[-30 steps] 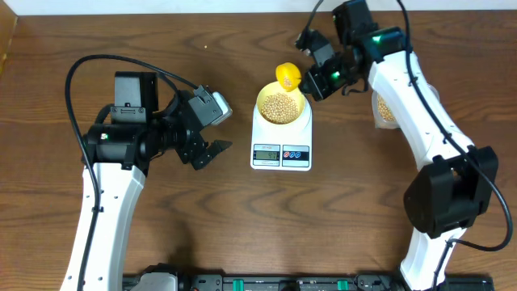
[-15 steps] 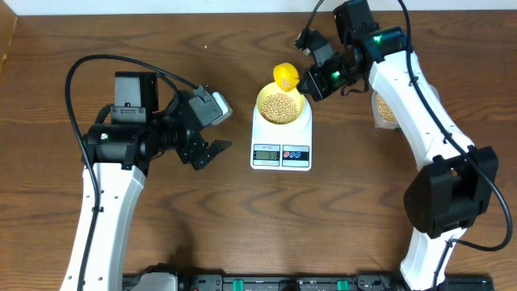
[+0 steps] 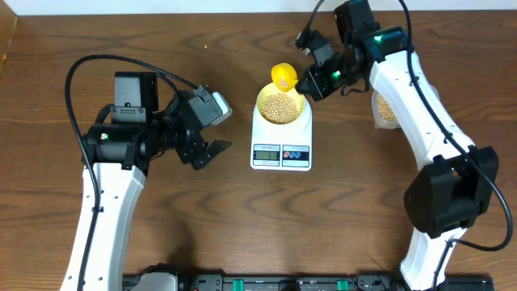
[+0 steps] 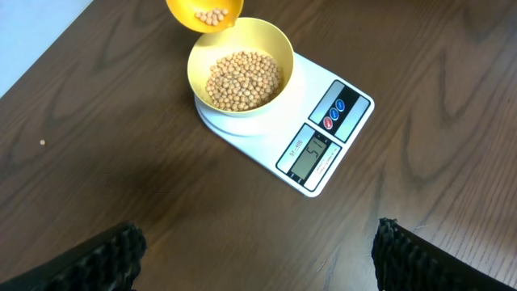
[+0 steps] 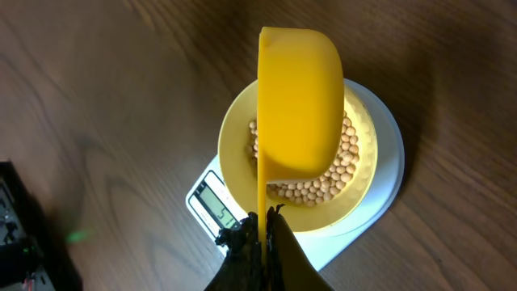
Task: Scoop item into bowl and weigh 50g on scale
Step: 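Move the empty scoop back to the soybean tub, then dip the scoop into the tub and scoop more soybeans, then lift the filled scoop and carry it over the yellow bowl, then tilt the scoop and pour soybeans gradually into the bowl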
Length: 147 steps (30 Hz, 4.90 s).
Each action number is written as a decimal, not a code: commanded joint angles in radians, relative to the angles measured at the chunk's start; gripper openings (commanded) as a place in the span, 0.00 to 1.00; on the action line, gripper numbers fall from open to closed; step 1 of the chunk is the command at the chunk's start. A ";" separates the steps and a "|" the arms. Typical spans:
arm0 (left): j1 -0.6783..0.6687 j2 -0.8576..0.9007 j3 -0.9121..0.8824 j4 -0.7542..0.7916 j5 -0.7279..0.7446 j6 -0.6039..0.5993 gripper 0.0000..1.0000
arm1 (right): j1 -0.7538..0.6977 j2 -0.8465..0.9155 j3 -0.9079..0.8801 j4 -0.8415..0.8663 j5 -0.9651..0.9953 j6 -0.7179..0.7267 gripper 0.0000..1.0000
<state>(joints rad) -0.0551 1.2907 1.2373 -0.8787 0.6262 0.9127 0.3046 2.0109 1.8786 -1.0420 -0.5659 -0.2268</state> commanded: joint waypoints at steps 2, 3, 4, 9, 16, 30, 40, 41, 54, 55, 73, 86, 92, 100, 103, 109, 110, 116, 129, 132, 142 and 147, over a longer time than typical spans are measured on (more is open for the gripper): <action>0.004 0.008 -0.007 -0.002 0.013 -0.010 0.92 | -0.021 0.003 0.024 0.002 -0.055 0.011 0.01; 0.004 0.008 -0.007 -0.002 0.013 -0.010 0.92 | -0.023 0.003 0.024 0.002 -0.055 0.013 0.01; 0.004 0.008 -0.007 -0.002 0.013 -0.010 0.92 | -0.024 0.003 0.024 0.002 -0.055 0.013 0.01; 0.004 0.008 -0.007 -0.002 0.013 -0.010 0.92 | -0.027 0.003 0.024 0.004 -0.105 0.013 0.01; 0.004 0.008 -0.007 -0.002 0.013 -0.010 0.92 | -0.111 -0.002 0.026 -0.006 -0.355 0.027 0.01; 0.004 0.008 -0.007 -0.002 0.013 -0.010 0.92 | -0.521 -0.044 0.026 -0.185 -0.485 -0.030 0.01; 0.004 0.008 -0.007 -0.002 0.013 -0.010 0.92 | -0.684 -0.044 0.026 -0.370 -0.190 -0.126 0.01; 0.004 0.008 -0.007 -0.002 0.013 -0.010 0.92 | -0.683 -0.044 0.026 -0.381 -0.129 -0.122 0.02; 0.004 0.008 -0.007 -0.002 0.013 -0.010 0.92 | -0.416 -0.043 0.025 -0.380 0.494 -0.036 0.02; 0.004 0.008 -0.007 -0.002 0.013 -0.010 0.92 | -0.389 -0.043 0.025 -0.382 0.548 -0.026 0.02; 0.004 0.008 -0.007 -0.002 0.013 -0.010 0.92 | -0.186 -0.043 0.025 -0.380 0.885 0.148 0.01; 0.004 0.008 -0.007 -0.002 0.013 -0.010 0.92 | -0.172 -0.043 0.067 -0.137 0.336 0.144 0.01; 0.004 0.008 -0.007 -0.002 0.013 -0.010 0.92 | -0.138 -0.043 0.071 0.005 0.037 0.113 0.01; 0.004 0.008 -0.007 -0.002 0.013 -0.010 0.92 | -0.029 -0.043 0.070 0.003 0.042 -0.005 0.01; 0.004 0.008 -0.007 -0.002 0.013 -0.010 0.92 | 0.001 -0.042 0.068 -0.005 0.044 -0.043 0.01; 0.004 0.008 -0.007 -0.002 0.013 -0.010 0.92 | 0.027 -0.042 0.037 -0.011 0.072 -0.060 0.01; 0.004 0.008 -0.007 -0.002 0.013 -0.010 0.92 | 0.029 -0.041 0.037 -0.012 0.076 -0.060 0.01; 0.004 0.008 -0.007 -0.002 0.013 -0.010 0.92 | 0.031 -0.022 0.032 -0.023 0.116 -0.114 0.01; 0.004 0.008 -0.007 -0.002 0.013 -0.010 0.92 | 0.070 0.020 0.023 -0.032 0.172 -0.146 0.01; 0.004 0.008 -0.007 -0.002 0.013 -0.010 0.92 | 0.082 0.036 0.023 -0.037 0.191 -0.145 0.01; 0.004 0.008 -0.007 -0.002 0.013 -0.010 0.92 | 0.098 0.071 0.023 -0.051 0.272 -0.148 0.01; 0.004 0.008 -0.007 -0.002 0.013 -0.010 0.92 | 0.100 0.089 0.023 -0.051 0.273 -0.148 0.01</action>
<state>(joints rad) -0.0551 1.2907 1.2373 -0.8783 0.6262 0.9131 0.3962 2.0750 1.9060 -1.0916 -0.3016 -0.3595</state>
